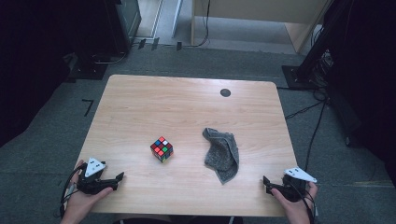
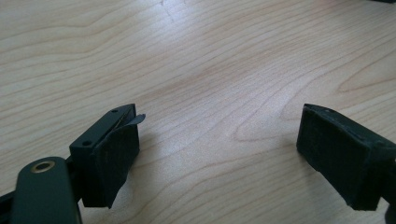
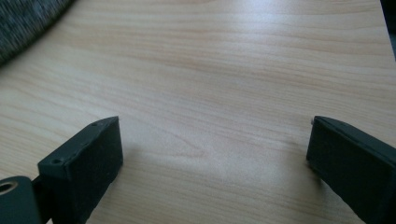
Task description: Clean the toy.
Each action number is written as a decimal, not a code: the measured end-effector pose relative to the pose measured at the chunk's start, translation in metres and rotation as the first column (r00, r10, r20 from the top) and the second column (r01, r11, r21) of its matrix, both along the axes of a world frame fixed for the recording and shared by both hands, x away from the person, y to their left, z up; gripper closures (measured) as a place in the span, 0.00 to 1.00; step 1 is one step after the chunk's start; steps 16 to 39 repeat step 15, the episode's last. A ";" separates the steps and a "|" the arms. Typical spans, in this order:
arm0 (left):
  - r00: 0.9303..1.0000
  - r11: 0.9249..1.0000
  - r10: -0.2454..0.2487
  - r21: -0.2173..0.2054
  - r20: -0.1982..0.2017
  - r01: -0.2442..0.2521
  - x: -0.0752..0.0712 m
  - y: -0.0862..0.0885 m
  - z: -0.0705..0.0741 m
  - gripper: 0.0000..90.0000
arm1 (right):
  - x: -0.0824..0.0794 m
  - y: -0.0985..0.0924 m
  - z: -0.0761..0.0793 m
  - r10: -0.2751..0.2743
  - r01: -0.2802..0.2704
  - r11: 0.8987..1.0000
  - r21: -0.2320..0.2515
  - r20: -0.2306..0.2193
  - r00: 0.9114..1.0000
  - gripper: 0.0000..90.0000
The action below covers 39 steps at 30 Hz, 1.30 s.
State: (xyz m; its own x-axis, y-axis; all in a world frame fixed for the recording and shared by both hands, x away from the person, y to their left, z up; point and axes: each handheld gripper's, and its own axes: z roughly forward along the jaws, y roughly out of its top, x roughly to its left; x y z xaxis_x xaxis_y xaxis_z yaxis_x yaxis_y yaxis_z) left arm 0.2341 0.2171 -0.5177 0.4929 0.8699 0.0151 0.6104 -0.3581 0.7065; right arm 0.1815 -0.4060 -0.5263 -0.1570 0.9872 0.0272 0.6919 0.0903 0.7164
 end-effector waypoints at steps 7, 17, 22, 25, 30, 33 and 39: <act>1.000 1.000 -0.002 0.001 -0.002 0.002 0.001 0.000 0.000 0.14 | 0.000 0.002 0.000 0.017 -0.017 1.000 0.002 0.000 1.000 0.04; 1.000 1.000 0.000 -0.003 -0.001 0.000 0.002 0.000 0.000 0.14 | 0.000 0.002 0.000 0.017 -0.017 1.000 0.002 0.000 1.000 0.04; 1.000 1.000 0.000 -0.003 -0.001 0.000 0.002 0.000 0.000 0.14 | 0.000 0.002 0.000 0.017 -0.017 1.000 0.002 0.000 1.000 0.04; 1.000 1.000 0.000 -0.003 -0.001 0.000 0.002 0.000 0.000 0.14 | 0.000 0.002 0.000 0.017 -0.017 1.000 0.002 0.000 1.000 0.04; 1.000 1.000 0.000 -0.003 -0.001 0.000 0.002 0.000 0.000 0.14 | 0.000 0.002 0.000 0.017 -0.017 1.000 0.002 0.000 1.000 0.04; 1.000 1.000 0.000 -0.003 -0.001 0.000 0.002 0.000 0.000 0.14 | 0.000 0.002 0.000 0.017 -0.017 1.000 0.002 0.000 1.000 0.04; 1.000 1.000 0.000 -0.003 -0.001 0.000 0.002 0.000 0.000 0.14 | 0.000 0.002 0.000 0.017 -0.017 1.000 0.002 0.000 1.000 0.04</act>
